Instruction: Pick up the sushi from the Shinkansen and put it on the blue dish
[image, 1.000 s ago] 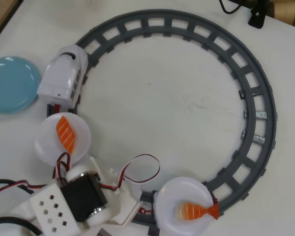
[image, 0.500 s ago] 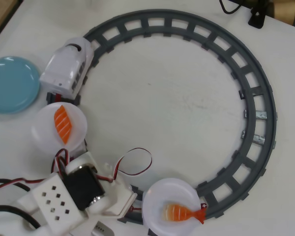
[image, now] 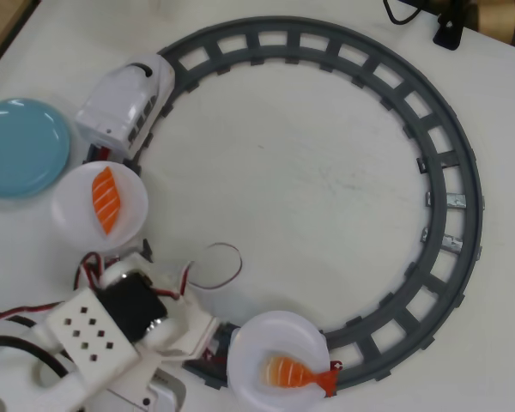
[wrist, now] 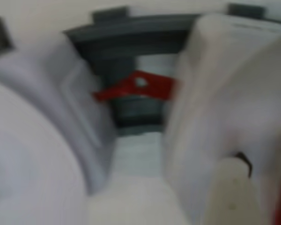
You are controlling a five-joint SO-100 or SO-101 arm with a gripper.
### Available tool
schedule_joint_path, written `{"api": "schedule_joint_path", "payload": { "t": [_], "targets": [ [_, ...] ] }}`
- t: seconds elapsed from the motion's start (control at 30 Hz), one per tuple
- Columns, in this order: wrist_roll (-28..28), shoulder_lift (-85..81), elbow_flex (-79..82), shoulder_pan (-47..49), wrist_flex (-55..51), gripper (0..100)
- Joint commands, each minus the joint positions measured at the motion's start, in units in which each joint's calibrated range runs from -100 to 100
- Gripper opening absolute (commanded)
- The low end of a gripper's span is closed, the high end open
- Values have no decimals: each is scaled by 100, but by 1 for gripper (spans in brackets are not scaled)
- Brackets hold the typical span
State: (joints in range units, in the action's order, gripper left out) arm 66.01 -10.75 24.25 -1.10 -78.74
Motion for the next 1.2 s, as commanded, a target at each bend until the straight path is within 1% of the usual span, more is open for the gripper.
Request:
{"api": "schedule_joint_path", "payload": {
  "t": [0.0, 0.03, 0.13, 0.27, 0.53, 0.77, 1.1, 1.17],
  "targets": [
    [-309, -107, -170, 295, 23, 5],
    [-393, -107, -387, 418, -96, 3],
    [-654, -7, -1297, 894, -682, 3],
    [-749, 200, -2235, 1237, -1455, 3],
    [-1251, 740, -3588, 1906, -2016, 3],
    [-1878, 972, -3994, 2954, -2041, 3],
    [-2569, 1005, -4003, 4600, -1990, 3],
    [-2710, 1005, -3957, 4837, -1803, 3]
  ]
}}
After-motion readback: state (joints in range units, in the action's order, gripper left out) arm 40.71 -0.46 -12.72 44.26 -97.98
